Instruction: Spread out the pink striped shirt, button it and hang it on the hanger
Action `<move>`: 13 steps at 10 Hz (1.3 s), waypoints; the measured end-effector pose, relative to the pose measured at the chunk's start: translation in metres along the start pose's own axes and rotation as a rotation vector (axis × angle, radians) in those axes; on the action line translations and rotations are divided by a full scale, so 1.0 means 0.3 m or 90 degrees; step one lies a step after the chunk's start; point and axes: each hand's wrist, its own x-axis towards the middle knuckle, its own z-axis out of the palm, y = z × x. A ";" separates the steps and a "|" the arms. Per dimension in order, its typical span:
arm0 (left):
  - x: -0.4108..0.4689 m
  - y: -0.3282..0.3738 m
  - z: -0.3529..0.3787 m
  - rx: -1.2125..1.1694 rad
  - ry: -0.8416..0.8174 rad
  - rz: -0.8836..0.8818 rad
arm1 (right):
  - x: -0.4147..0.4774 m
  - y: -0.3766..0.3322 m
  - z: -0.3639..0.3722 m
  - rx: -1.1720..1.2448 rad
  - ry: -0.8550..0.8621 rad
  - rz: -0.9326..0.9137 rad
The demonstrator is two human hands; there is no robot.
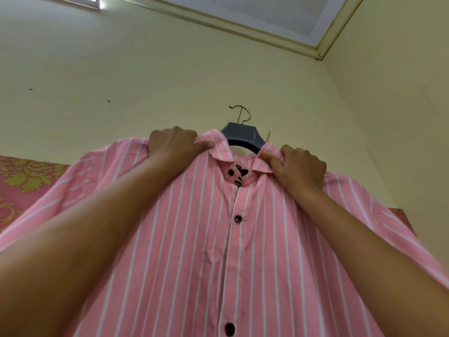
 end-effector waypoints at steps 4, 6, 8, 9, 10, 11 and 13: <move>0.009 -0.007 0.029 0.016 -0.081 0.003 | 0.040 0.006 0.026 0.017 -0.099 -0.001; -0.035 0.002 0.047 -0.007 -0.063 -0.014 | -0.022 0.000 0.073 0.032 -0.045 0.019; -0.047 0.015 0.068 -0.024 -0.017 -0.067 | -0.044 -0.010 0.096 0.004 -0.024 0.027; -0.071 0.021 0.062 -0.032 0.008 -0.089 | -0.065 -0.011 0.087 0.026 -0.050 0.037; -0.118 0.024 0.056 -0.025 0.023 -0.084 | -0.111 -0.005 0.074 0.060 -0.069 0.024; -0.184 0.021 0.046 -0.080 0.040 -0.078 | -0.165 -0.001 0.058 0.085 -0.065 -0.010; -0.373 0.018 -0.018 -0.180 0.065 -0.062 | -0.299 -0.006 -0.050 0.135 -0.024 -0.030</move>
